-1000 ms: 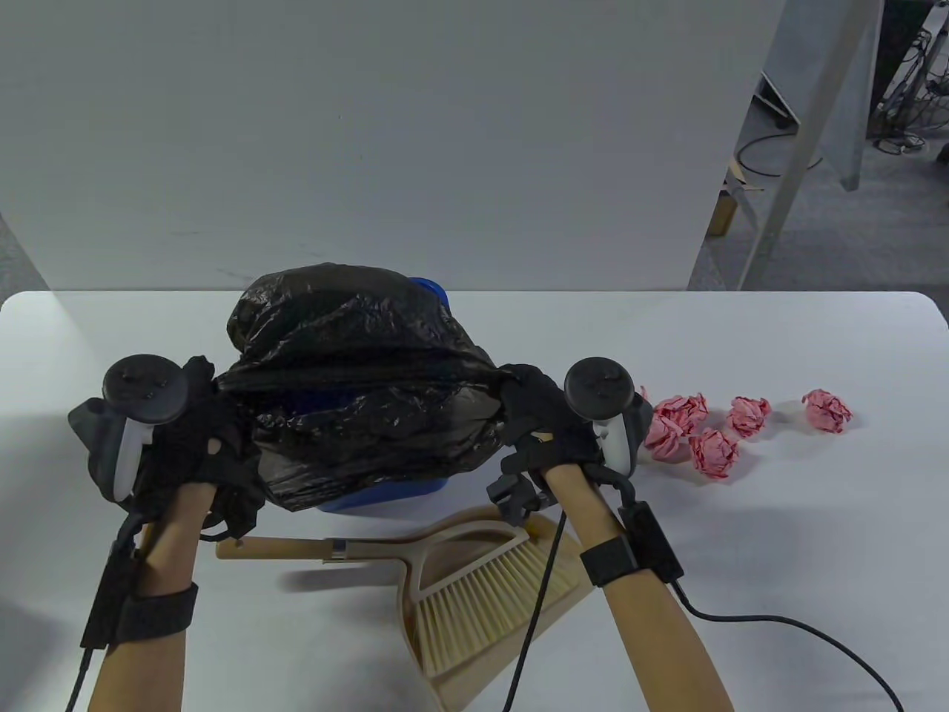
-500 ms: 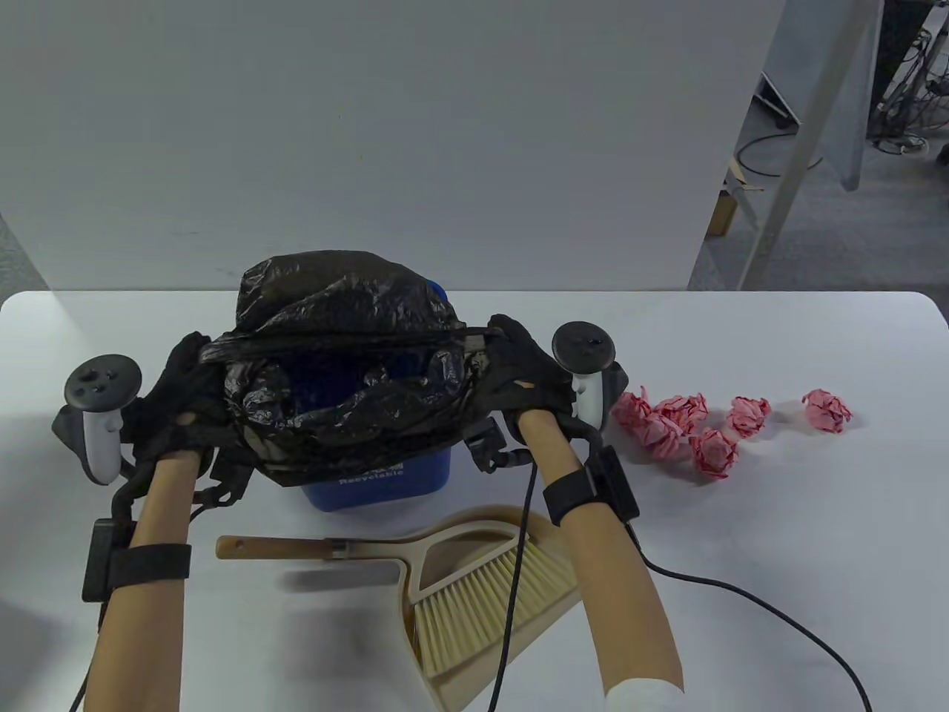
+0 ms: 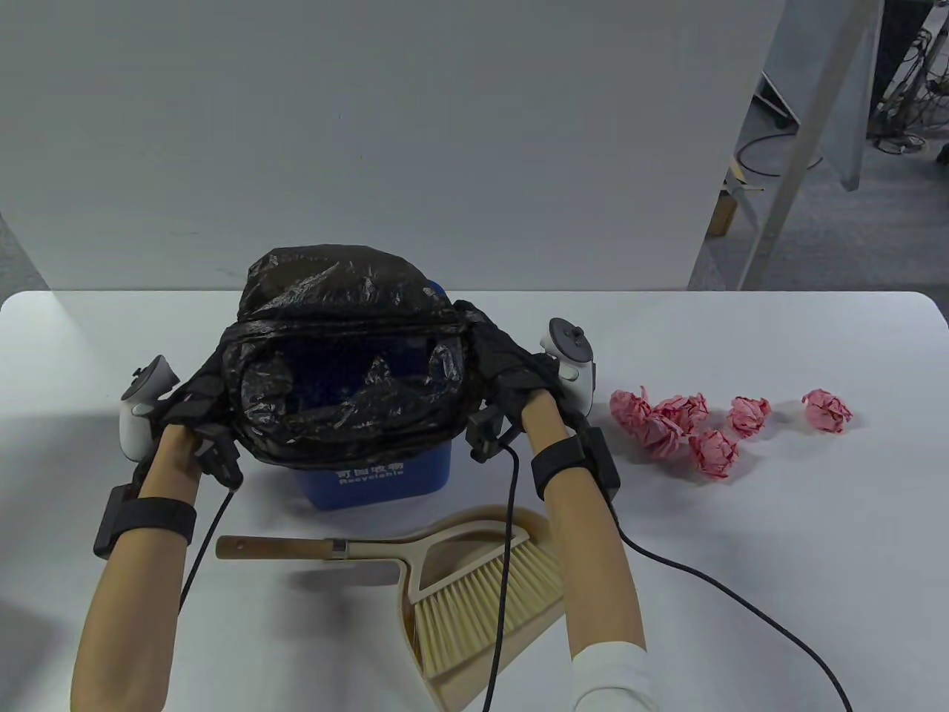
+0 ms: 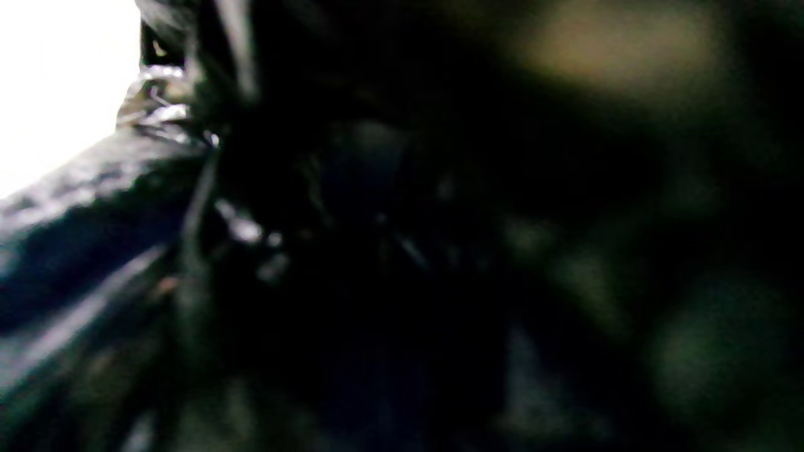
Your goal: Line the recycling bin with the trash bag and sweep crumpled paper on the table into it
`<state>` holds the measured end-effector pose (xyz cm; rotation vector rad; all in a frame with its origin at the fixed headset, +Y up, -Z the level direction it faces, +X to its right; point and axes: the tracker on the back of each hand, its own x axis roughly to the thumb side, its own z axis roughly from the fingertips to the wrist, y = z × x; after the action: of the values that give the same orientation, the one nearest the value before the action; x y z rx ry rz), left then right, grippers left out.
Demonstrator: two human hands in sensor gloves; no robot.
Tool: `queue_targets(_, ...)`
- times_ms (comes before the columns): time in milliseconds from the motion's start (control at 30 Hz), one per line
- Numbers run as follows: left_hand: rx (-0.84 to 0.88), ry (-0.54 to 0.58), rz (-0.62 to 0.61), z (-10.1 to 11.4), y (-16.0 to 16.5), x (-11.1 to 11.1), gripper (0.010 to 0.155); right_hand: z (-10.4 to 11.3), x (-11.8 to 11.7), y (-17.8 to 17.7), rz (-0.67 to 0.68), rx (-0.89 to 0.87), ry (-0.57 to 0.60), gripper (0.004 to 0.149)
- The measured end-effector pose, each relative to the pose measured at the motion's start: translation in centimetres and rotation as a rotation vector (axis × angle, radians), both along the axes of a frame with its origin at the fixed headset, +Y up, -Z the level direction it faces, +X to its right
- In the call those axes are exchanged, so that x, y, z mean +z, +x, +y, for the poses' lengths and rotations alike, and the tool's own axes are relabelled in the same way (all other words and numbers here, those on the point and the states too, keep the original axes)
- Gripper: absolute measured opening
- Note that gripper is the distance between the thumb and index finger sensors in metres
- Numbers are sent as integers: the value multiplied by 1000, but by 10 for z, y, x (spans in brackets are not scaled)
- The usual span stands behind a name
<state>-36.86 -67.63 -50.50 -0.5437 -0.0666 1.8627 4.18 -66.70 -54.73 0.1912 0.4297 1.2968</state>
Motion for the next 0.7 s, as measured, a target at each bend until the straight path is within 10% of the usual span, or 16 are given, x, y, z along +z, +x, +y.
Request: queue_targets(700, -147, -204, -31, -17, -4, -29, 75, -22, -23, -3, -57, 97, -155, 51)
